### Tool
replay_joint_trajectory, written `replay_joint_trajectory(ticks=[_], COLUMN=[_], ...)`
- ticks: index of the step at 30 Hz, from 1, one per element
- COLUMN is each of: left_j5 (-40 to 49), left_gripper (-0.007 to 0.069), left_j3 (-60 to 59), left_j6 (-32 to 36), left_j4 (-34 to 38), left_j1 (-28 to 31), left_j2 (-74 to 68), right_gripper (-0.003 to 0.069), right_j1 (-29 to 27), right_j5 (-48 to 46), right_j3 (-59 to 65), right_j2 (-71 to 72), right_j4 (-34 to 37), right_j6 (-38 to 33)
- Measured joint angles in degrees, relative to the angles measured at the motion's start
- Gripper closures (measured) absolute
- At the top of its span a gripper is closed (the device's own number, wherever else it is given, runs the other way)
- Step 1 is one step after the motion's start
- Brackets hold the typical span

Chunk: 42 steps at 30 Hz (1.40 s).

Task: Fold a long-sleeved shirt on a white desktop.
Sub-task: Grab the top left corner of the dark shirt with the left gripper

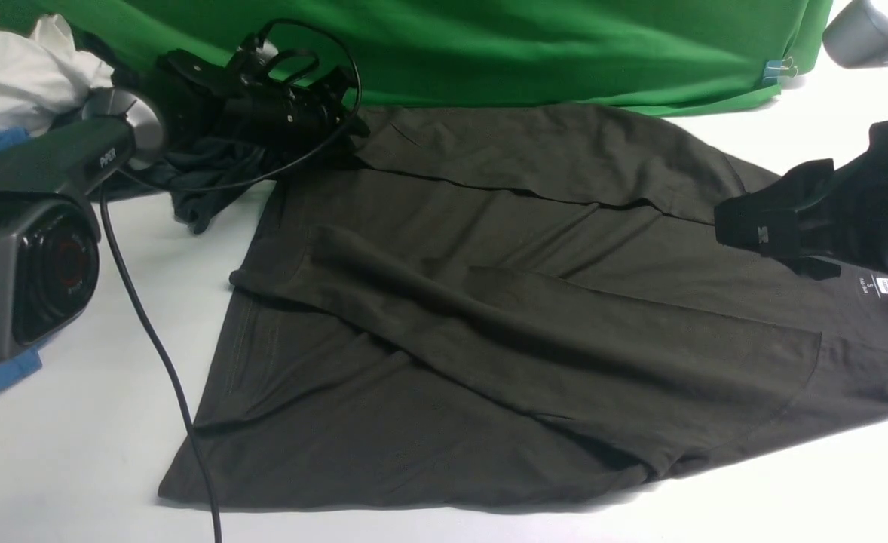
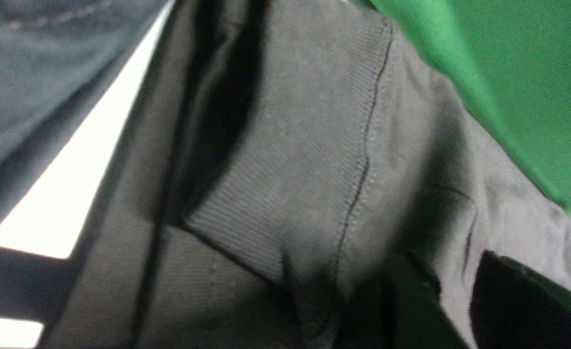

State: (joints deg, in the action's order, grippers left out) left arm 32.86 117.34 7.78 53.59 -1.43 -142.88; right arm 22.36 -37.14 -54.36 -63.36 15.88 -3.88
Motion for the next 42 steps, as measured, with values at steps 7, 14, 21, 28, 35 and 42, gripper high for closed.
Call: replay_joint_trajectory(ticks=[7,14,21,28,35,42], left_j5=[3.60,13.85,13.99,12.07,9.72,9.71], left_gripper=[0.0547,0.0372,0.0200,0.0208,0.0342,0.0537], left_j3=[2.42,15.13,16.84,16.89,16.89,16.89], left_j6=[3.05,-4.64,-4.86,-3.14,-2.49,-2.17], left_j4=[-4.14,-34.12,-40.33,-38.90,-38.45,-36.57], left_j1=[0.00,-2.45,-5.80,-5.82,-5.72,-5.27], left_j2=[0.02,1.50,0.49,-3.03,-4.33,-4.63], right_gripper=[0.0419,0.0419,0.0419,0.0419,0.0419,0.0419], right_j1=[0.00,0.00,0.00,0.00,0.00,0.00], right_j5=[0.47,0.17,0.17,0.13,-0.41,-0.65], right_j3=[0.00,0.00,0.00,0.00,0.00,0.00], right_j2=[0.00,-0.04,-0.11,-0.22,-0.22,-0.22], right_j4=[0.00,0.00,0.10,0.10,0.10,0.10], right_j6=[0.00,0.00,0.00,0.00,0.00,0.00])
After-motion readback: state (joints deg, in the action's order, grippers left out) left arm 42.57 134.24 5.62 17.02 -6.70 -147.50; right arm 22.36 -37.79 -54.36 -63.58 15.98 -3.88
